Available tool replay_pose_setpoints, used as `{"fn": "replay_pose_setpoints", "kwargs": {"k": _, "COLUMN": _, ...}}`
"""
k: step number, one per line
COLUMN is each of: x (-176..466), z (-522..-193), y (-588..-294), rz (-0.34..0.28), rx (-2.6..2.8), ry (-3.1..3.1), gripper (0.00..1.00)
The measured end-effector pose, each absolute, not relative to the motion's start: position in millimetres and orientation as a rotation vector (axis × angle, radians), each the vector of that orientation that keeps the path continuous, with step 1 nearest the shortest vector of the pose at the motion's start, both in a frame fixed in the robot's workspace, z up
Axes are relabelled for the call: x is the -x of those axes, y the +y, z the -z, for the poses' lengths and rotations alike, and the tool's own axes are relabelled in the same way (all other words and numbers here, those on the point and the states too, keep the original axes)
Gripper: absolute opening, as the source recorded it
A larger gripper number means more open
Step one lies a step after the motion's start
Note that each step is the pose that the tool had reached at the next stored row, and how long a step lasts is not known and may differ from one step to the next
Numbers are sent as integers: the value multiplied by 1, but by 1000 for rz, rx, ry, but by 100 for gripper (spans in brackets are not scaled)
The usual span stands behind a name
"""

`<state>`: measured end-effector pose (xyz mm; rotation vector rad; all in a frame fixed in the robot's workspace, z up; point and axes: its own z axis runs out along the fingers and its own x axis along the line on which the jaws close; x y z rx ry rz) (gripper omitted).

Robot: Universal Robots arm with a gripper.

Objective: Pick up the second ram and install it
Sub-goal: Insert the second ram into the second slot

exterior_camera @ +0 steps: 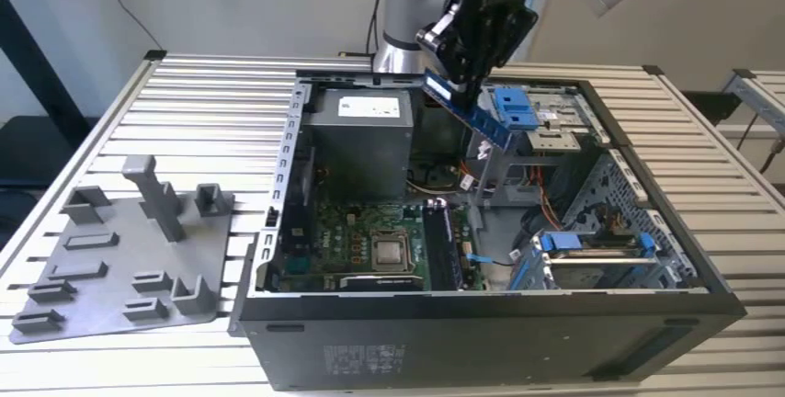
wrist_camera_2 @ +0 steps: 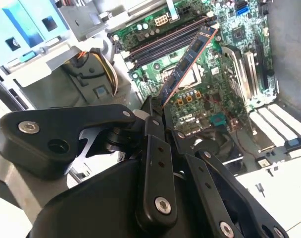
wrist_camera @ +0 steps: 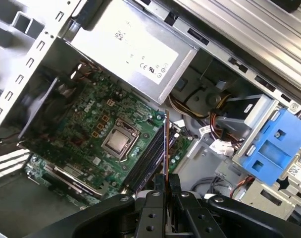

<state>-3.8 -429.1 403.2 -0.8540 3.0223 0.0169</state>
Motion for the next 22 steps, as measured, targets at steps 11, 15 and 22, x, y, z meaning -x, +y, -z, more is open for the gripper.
{"fn": "replay_pose_setpoints", "kwargs": {"k": 11, "x": 4, "z": -402, "y": -429, "rz": -17, "rx": 643, "ry": 3073, "gripper": 14}}
{"fn": "replay_pose_setpoints", "kwargs": {"k": 15, "x": 4, "z": -401, "y": -429, "rz": -17, "rx": 563, "ry": 3089, "gripper": 14}}
{"fn": "replay_pose_setpoints", "kwargs": {"k": 22, "x": 4, "z": -400, "y": -429, "rz": -16, "rx": 397, "ry": 3114, "gripper": 14}}
